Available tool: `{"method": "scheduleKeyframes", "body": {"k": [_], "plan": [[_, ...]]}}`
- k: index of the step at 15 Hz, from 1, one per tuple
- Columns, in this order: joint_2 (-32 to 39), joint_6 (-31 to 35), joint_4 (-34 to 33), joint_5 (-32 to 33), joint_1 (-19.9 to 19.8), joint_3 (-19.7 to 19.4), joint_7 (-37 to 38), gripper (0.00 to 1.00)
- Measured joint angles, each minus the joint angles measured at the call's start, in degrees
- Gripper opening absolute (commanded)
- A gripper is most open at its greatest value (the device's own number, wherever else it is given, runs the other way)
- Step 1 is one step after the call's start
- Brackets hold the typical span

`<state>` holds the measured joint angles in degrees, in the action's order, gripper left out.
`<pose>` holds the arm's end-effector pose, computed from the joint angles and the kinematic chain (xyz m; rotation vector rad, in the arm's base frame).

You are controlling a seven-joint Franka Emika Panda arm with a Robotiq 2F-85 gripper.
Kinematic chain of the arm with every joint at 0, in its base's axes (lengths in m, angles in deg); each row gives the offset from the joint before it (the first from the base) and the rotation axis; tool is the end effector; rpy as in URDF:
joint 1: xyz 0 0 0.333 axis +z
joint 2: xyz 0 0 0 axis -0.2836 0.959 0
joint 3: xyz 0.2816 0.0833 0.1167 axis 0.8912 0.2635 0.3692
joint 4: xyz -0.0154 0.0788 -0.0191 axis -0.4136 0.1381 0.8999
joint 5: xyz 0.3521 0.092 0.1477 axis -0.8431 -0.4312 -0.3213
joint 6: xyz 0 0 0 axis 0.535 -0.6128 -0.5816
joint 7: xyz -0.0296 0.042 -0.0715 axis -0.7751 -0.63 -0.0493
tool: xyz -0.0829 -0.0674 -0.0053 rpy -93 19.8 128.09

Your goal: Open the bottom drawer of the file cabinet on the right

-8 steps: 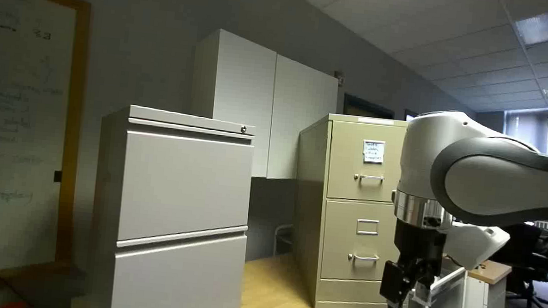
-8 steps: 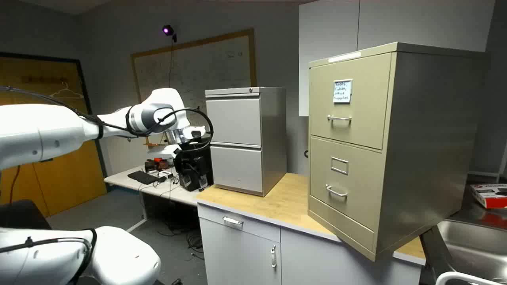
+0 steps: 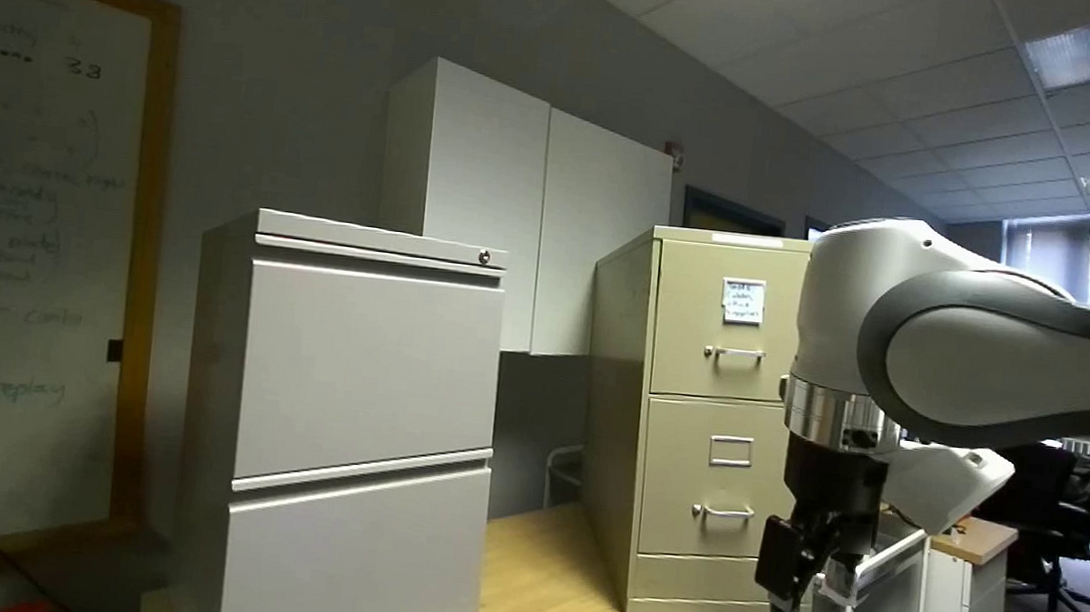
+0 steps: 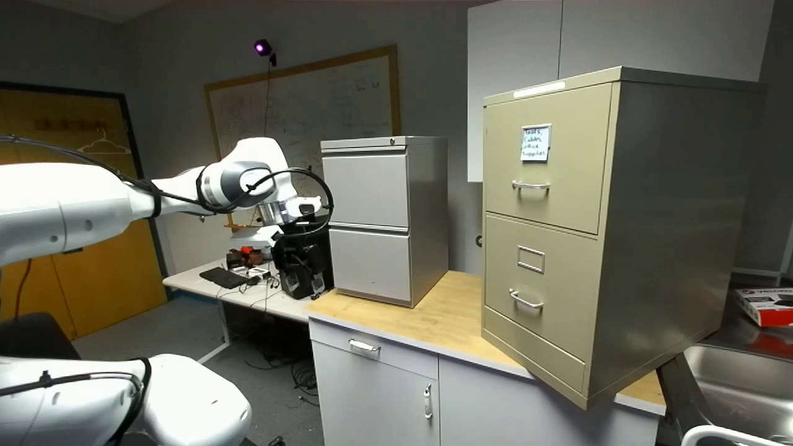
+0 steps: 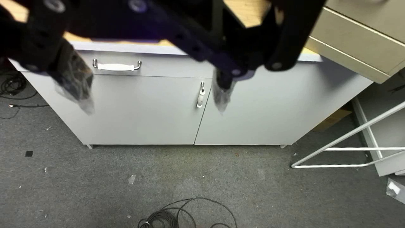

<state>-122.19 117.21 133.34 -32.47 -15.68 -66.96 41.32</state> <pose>0.2757 0.0551 0.5720 3.0022 -0.0089 0.2132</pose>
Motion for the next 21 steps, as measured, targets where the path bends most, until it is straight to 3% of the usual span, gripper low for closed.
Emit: {"method": "scheduleKeyframes", "body": {"k": [12, 21], "plan": [[0.5, 0.6, 0.1, 0.0, -0.1, 0.0, 0.0, 1.00], [11.0, 16.6, -2.7, 1.4, -3.6, -0.7, 3.9, 1.00]]}}
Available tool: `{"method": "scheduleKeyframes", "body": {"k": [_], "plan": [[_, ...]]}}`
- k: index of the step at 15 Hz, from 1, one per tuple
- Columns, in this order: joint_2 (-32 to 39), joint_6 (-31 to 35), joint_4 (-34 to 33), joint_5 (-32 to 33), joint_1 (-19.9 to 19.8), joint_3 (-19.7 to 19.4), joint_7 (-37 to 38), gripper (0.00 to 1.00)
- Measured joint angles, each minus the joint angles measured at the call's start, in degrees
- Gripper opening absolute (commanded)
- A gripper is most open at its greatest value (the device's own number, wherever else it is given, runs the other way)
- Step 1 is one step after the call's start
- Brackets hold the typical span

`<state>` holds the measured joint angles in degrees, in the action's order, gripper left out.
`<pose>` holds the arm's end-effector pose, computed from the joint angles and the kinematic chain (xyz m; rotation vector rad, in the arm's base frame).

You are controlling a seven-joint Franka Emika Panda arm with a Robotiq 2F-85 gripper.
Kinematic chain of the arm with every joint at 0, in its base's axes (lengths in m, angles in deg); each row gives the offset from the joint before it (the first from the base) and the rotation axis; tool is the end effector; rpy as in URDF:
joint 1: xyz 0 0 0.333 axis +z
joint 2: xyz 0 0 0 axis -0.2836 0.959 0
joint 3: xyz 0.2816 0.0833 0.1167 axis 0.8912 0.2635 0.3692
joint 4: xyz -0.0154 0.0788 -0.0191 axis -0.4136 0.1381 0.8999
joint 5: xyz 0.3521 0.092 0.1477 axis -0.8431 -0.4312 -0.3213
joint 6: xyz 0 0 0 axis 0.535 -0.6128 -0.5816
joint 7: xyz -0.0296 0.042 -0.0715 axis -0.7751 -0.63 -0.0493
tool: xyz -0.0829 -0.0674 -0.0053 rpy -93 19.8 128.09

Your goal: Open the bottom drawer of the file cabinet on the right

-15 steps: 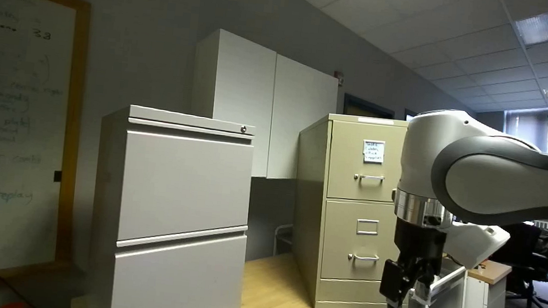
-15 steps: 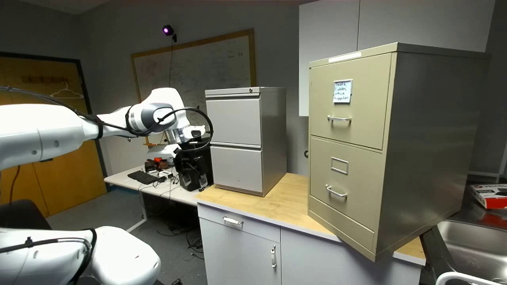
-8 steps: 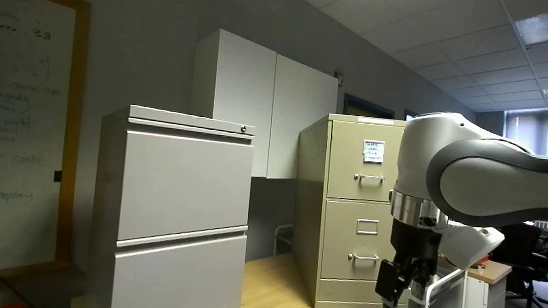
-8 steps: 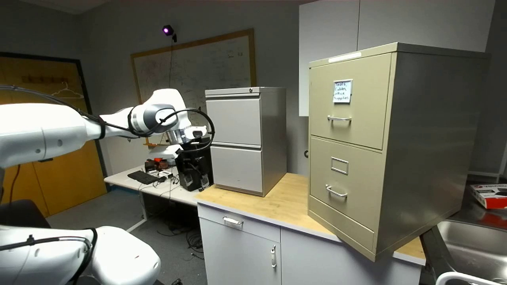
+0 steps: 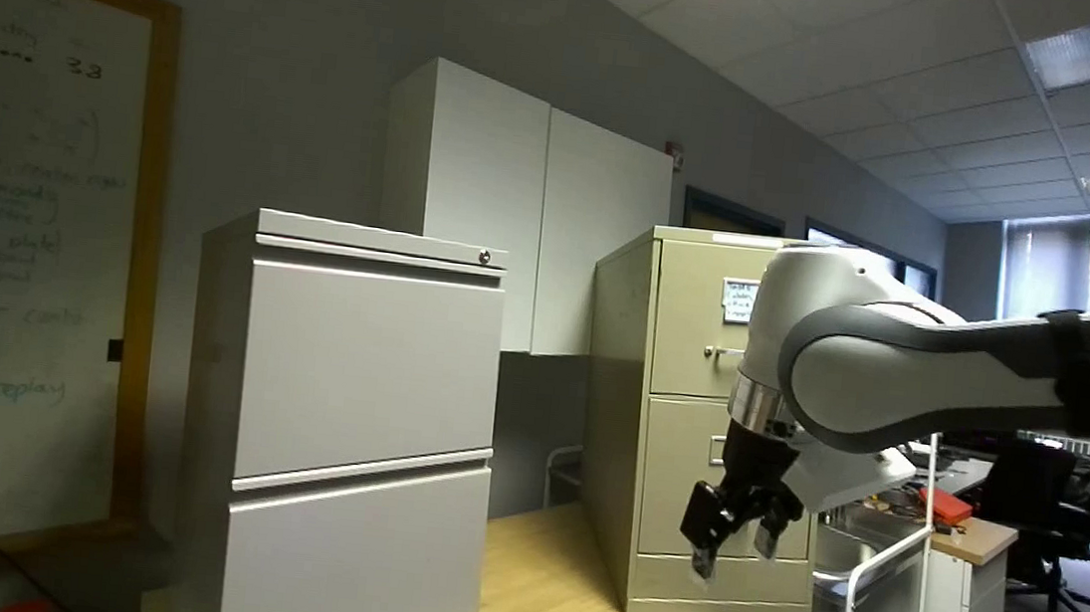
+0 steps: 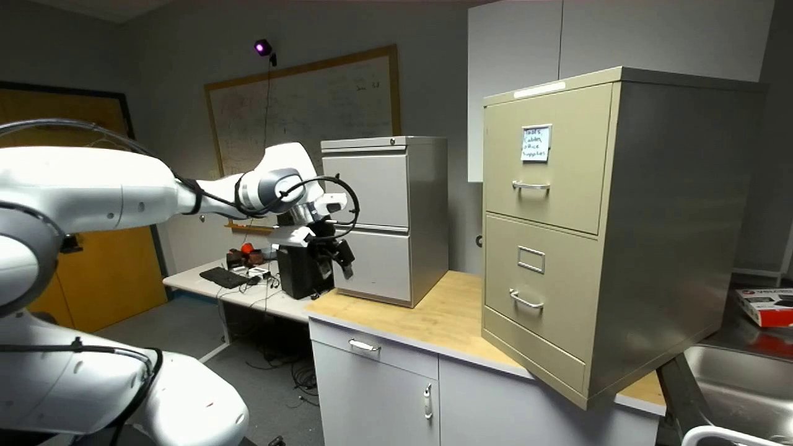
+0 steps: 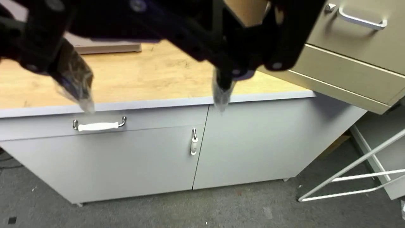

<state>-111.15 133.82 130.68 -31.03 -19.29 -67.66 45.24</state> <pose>0.3511 0.0370 0.5662 2.9978 -0.1607 0.4310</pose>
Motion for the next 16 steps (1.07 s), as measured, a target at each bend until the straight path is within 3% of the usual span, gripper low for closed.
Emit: {"method": "scheduleKeyframes", "body": {"k": [4, 8, 16], "plan": [[9.4, 6.5, -5.4, 1.2, -4.6, -2.7, 2.6, 1.00], [20.9, 9.2, -13.6, 1.0, -8.4, -8.1, 4.7, 1.00], [41.8, 12.3, -32.3, 0.9, -11.9, -16.9, 12.8, 1.00]]}}
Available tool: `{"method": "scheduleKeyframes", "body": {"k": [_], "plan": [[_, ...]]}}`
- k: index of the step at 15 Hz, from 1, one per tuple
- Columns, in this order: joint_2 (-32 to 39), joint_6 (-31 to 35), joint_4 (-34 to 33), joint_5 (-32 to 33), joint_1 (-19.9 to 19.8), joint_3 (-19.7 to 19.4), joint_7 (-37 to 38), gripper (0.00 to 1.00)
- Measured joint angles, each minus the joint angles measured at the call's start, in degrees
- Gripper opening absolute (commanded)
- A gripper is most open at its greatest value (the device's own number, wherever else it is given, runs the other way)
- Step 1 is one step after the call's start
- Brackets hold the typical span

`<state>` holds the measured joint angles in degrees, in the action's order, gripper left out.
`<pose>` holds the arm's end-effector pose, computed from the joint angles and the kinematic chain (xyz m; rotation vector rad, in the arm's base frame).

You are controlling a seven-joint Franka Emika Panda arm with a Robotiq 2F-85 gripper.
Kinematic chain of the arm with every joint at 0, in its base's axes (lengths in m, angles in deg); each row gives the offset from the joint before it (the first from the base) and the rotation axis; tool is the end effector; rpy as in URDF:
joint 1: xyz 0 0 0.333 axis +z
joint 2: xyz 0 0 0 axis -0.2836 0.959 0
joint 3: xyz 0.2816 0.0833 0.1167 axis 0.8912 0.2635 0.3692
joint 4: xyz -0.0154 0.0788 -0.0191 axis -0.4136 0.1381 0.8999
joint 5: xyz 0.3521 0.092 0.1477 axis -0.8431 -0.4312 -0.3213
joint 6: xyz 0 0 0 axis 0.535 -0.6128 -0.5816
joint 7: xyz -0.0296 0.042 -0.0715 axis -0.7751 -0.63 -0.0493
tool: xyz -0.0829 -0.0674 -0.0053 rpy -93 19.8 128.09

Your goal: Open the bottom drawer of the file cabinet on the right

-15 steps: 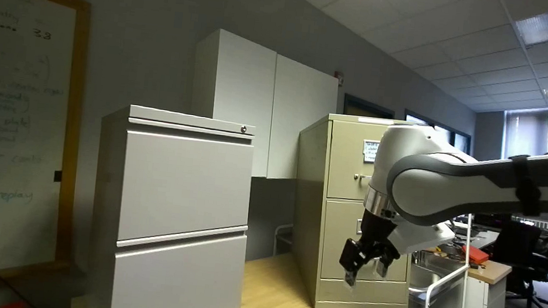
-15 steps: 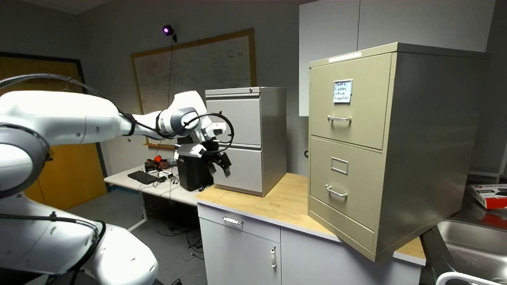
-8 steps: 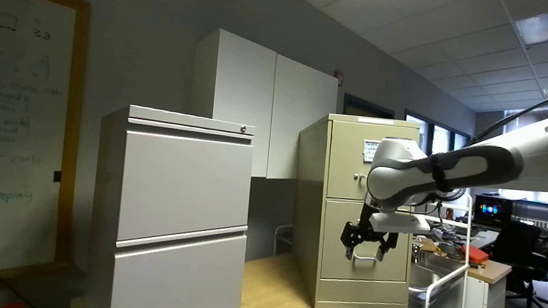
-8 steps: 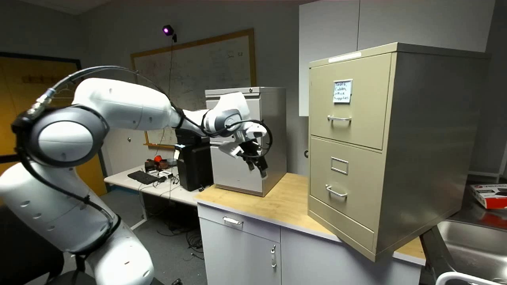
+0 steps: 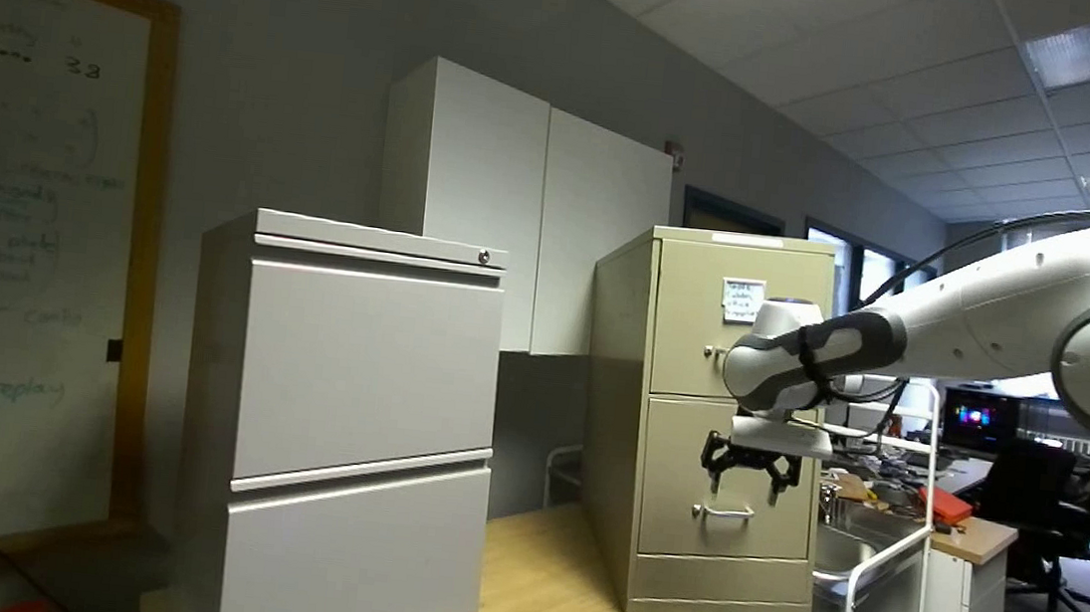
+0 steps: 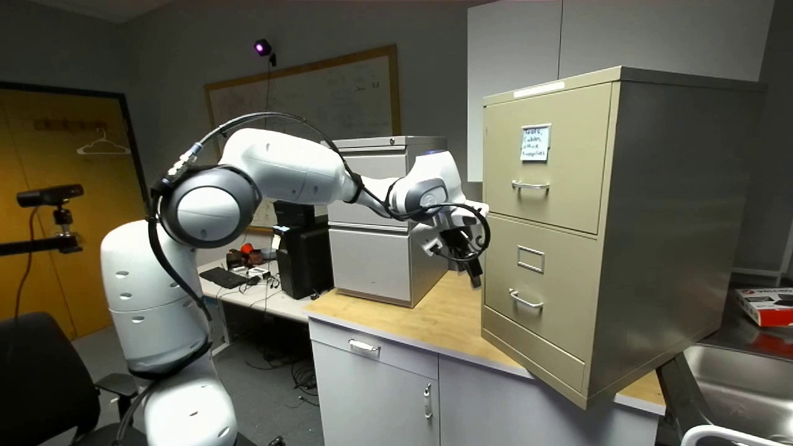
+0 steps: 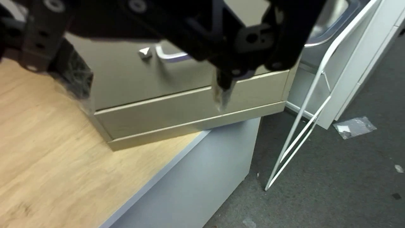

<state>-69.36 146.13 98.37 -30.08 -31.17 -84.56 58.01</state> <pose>0.5348 -0.2380 0.5388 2.8070 -1.1742 0.4980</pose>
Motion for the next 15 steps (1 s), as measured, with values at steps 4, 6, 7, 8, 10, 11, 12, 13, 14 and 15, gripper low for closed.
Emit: {"method": "scheduleKeyframes", "body": {"k": [4, 6, 7, 8, 10, 11, 12, 13, 14, 15], "plan": [[6.9, 0.1, -8.0, -0.3, -0.8, -3.9, 4.6, 1.00], [9.5, 0.1, -10.6, -0.5, -1.2, -5.6, 6.3, 1.00], [10.5, 0.1, -11.4, -0.8, -1.4, -6.2, 7.0, 1.00], [11.4, 0.1, -12.2, -1.0, -1.4, -6.8, 7.8, 1.00], [13.2, 0.1, -13.4, -1.5, -1.5, -7.5, 9.3, 1.00], [13.9, 0.2, -13.9, -1.7, -1.5, -7.6, 9.9, 1.00], [14.7, 0.4, -14.4, -1.8, -1.4, -7.7, 10.6, 1.00], [15.5, 0.7, -15.0, -1.8, -1.4, -7.7, 11.3, 1.00], [16.4, 1.2, -15.7, -1.8, -1.4, -7.7, 12.1, 1.00], [17.3, 1.9, -16.5, -1.8, -1.3, -7.7, 13.1, 1.00]]}}
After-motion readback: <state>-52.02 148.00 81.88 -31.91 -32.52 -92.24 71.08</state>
